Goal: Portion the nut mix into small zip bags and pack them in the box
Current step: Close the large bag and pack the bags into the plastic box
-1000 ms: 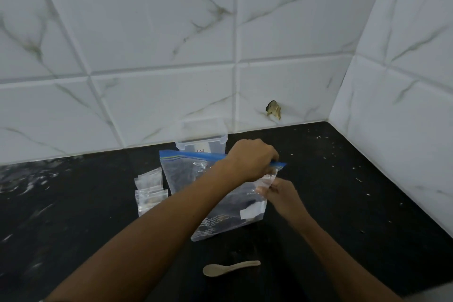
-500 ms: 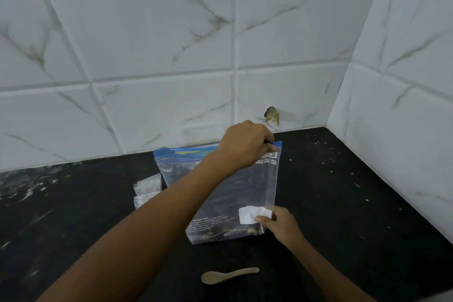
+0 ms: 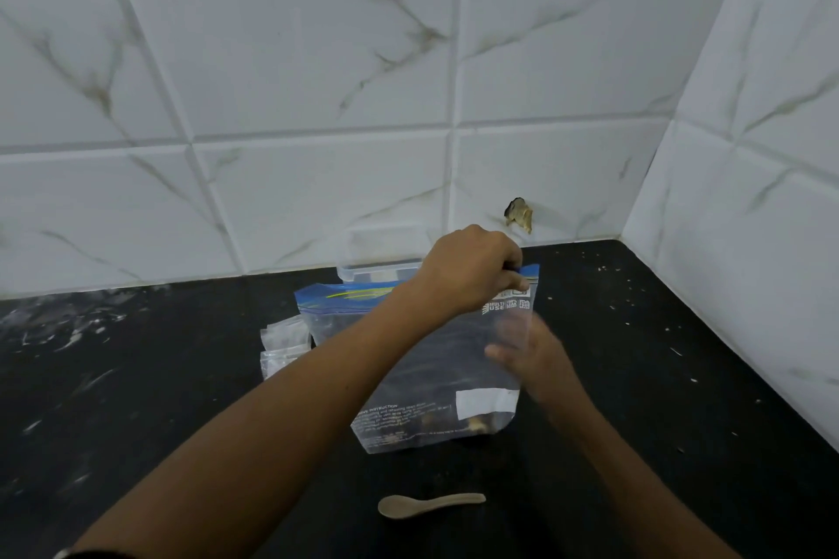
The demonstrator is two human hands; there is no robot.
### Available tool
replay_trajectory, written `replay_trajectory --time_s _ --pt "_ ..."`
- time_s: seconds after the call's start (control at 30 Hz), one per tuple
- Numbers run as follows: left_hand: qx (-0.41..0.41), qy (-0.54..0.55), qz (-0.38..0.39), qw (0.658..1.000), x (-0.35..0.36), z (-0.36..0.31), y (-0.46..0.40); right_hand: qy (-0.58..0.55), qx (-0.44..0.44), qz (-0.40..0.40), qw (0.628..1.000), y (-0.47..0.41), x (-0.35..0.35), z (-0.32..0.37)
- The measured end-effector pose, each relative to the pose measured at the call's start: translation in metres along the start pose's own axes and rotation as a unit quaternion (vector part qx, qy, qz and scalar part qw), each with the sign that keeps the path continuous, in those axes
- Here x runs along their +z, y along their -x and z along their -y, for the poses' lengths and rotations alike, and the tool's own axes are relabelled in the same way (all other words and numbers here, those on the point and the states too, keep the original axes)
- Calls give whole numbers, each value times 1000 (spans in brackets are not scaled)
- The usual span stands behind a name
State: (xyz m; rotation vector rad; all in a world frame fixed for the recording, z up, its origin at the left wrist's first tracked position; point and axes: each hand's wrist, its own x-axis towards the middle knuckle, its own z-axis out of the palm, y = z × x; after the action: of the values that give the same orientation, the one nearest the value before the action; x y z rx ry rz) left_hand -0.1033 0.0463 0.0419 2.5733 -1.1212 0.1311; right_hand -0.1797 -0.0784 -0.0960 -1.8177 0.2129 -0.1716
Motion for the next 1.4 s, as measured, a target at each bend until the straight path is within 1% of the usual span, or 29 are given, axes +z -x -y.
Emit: replay_trajectory --time_s 0.07,0.13,0.23,0.33,0.43,0.5,0.53,0.57,0.63,0.67,0.7,0.73,0.8,0.93,1.0,1.03,1.1,1.13,1.23,1.27,1.33,1.37,1.4 --pt "5 0 19 1000 -1 1 3 -49 -53 -30 997 -4 -8 31" --pt "-4 -32 48 998 -5 9 9 -67 -69 -46 994 -5 -17 46" --pt "-50 -79 107 990 -22 42 26 -59 -45 -51 996 -7 -28 44" --pt "-92 -63 129 985 -41 86 49 -76 -22 -59 995 -7 -36 39" --pt "-126 15 94 987 -48 125 74 -101 -5 -64 993 -7 -37 35" --pt "-148 123 35 981 -42 139 89 -113 8 -67 991 -8 -35 35" --pt "-164 192 -2 968 -35 142 95 -115 13 -67 991 -10 -34 35" --pt "-183 273 -40 944 -26 143 100 -114 17 -69 991 -12 -31 34" --pt "-217 430 -103 870 -7 139 105 -125 21 -79 989 -16 -28 33" --pt "-229 482 -125 837 3 137 108 -137 23 -83 987 -17 -26 32" --pt "-237 512 -142 814 12 135 110 -147 26 -86 985 -18 -24 31" --pt "-241 528 -150 801 21 134 112 -153 26 -86 984 -18 -22 31" --pt "-246 531 -150 797 35 132 117 -147 20 -82 986 -17 -20 30" --pt "-235 518 -112 814 63 131 137 -116 20 -55 991 -10 -23 19" --pt "-241 524 -111 809 75 133 146 -112 31 -28 993 -5 -23 11" --pt "-247 524 -122 806 78 133 148 -99 32 -22 994 -3 -23 8" --pt "-280 527 -157 787 78 134 146 -68 30 -45 996 -4 -23 9" --pt "-297 524 -172 780 78 135 143 -71 29 -66 995 -6 -22 11" --pt "-328 488 -207 782 76 133 134 -96 52 -109 988 -11 -19 19" --pt "-337 489 -221 774 76 132 132 -102 63 -112 986 -11 -18 21" --pt "-355 505 -232 752 79 131 131 -122 82 -90 985 -11 -20 16" --pt "-360 505 -226 751 80 131 131 -118 90 -58 987 -9 -22 13" --pt "-362 495 -219 759 80 131 132 -92 91 -12 992 -7 -25 9"
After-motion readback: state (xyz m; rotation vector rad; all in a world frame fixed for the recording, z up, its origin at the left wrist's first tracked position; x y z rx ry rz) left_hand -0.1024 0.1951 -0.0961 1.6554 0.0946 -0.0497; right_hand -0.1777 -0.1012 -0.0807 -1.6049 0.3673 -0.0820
